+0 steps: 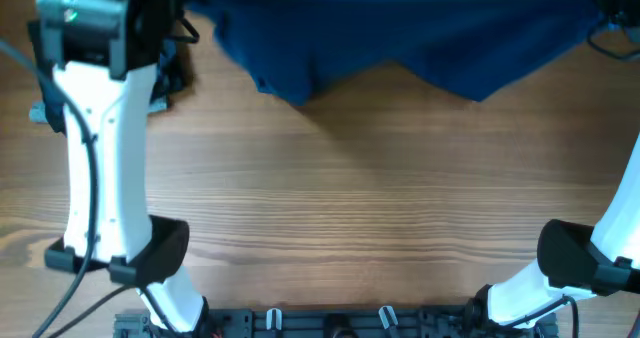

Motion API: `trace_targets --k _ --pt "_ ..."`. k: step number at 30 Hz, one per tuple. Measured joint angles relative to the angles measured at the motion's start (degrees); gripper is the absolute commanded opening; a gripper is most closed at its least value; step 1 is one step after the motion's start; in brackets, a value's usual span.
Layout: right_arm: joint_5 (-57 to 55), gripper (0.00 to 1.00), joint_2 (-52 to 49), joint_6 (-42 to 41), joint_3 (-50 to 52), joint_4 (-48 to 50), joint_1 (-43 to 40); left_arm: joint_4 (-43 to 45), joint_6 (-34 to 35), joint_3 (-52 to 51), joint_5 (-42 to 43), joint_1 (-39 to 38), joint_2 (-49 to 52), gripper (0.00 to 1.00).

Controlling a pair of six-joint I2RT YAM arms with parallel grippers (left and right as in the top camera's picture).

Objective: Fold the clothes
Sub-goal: 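Lift the shirt with both grippers and stretch it upward across the table, then lower the stretched shirt flat onto the table with both grippers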

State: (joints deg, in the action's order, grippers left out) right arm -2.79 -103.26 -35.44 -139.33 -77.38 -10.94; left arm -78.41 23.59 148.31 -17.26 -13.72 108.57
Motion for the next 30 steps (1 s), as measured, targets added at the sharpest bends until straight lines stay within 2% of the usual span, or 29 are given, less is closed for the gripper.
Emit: trace_targets --k 4,9,13,17,20,23,24,27,29,30 --pt "-0.81 0.04 0.39 0.9 0.0 -4.09 -0.04 -3.48 3.78 -0.83 0.2 -1.51 1.57 0.04" --pt "-1.11 0.04 8.63 2.58 0.11 -13.16 -0.04 -11.74 8.09 -0.83 0.2 -11.56 -5.95 0.04" --pt "-0.66 0.05 16.41 2.78 0.09 -13.7 -0.07 -12.07 10.62 -0.81 0.07 -17.35 -14.14 0.04" --pt "-0.15 0.05 15.06 2.51 0.09 -9.79 -0.07 -8.81 11.23 -0.81 -2.62 -16.04 -13.81 0.04" --pt "3.26 0.06 8.57 1.86 0.07 0.37 -0.15 -1.81 11.23 -0.79 -3.98 -10.86 -8.79 0.04" --pt "9.18 0.05 -1.95 0.81 0.04 16.63 -0.15 15.5 9.07 -0.79 -3.52 -4.15 0.98 0.04" --pt "11.91 0.05 -7.26 -0.09 0.07 23.89 -0.15 28.5 6.97 -0.76 -2.4 -1.6 7.02 0.05" --pt "18.86 0.05 -13.68 -3.1 0.79 39.12 -0.15 48.92 3.69 -1.7 -1.14 1.49 15.98 0.04" --pt "20.79 0.05 -12.46 -3.78 0.5 39.41 -0.81 51.08 1.77 -1.16 -1.09 1.86 15.5 0.04" --pt "21.2 0.05 -10.62 -3.74 0.28 37.59 -1.7 48.54 0.5 -0.26 -1.05 1.79 13.44 0.04"
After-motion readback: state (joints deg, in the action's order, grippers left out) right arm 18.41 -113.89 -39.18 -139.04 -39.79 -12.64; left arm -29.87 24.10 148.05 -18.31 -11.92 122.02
